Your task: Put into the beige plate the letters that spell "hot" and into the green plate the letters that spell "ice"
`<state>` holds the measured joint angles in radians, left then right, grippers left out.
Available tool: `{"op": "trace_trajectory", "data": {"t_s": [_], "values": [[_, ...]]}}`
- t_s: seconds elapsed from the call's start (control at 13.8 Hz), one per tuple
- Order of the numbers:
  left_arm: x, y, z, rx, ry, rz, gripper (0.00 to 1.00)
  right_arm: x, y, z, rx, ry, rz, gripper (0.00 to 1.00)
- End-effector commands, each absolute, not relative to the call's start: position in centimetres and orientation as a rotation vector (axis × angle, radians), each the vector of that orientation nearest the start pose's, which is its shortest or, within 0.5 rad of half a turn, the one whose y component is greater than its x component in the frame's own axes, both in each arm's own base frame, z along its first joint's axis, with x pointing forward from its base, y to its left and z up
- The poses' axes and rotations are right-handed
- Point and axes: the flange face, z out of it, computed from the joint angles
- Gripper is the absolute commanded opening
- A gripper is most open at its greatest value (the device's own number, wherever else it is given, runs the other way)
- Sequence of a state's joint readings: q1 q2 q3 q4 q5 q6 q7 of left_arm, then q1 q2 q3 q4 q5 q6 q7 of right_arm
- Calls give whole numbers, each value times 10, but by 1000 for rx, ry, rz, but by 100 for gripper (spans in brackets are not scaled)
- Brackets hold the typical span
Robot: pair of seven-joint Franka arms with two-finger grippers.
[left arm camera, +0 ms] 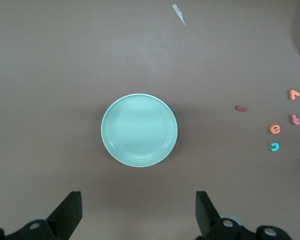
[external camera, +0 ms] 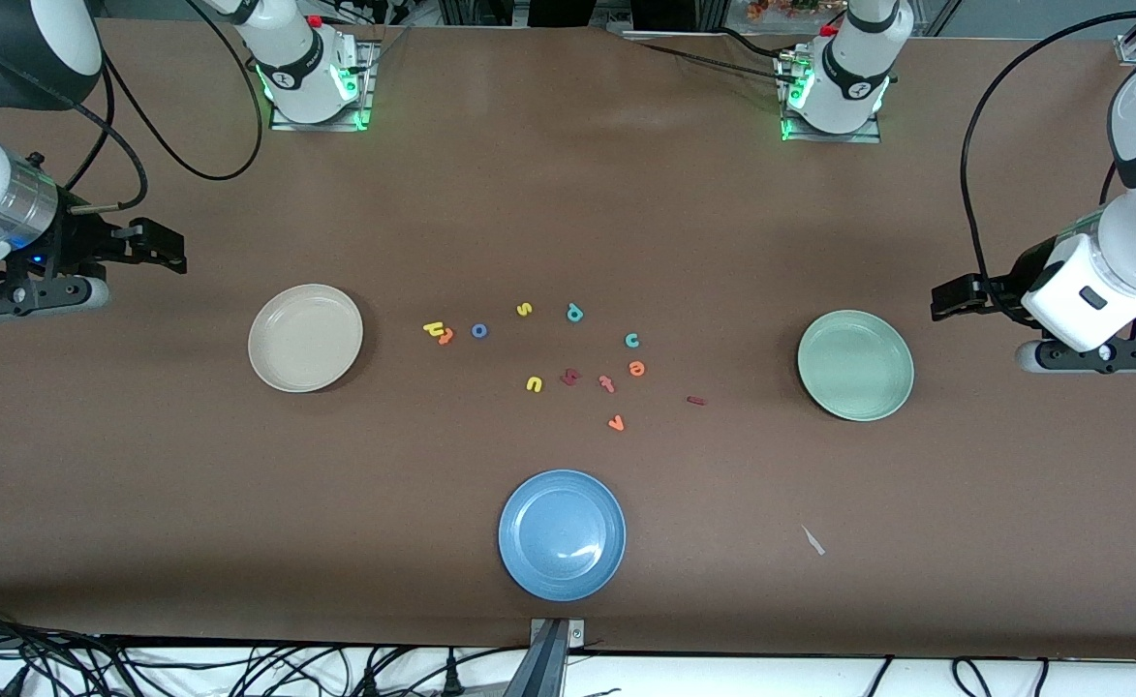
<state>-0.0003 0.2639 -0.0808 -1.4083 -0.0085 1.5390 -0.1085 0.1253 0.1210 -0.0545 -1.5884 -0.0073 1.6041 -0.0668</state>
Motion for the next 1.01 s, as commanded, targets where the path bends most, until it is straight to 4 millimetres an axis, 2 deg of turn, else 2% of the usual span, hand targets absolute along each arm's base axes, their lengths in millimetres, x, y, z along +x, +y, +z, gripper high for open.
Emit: {"op": "trace_trajectory", "data": {"t_s": [0.0,0.43,0.94], "values": [[624,-45,545,-3166,-42,198,100,581,44,549,-3144,-184,147,100],[624,-45,544,-3166,-40,201,100,568,42,544,-3142,-187,94,100],[625,-45,542,-3166,-30,205,100,570,41,546,-3145,-185,92,100]]}}
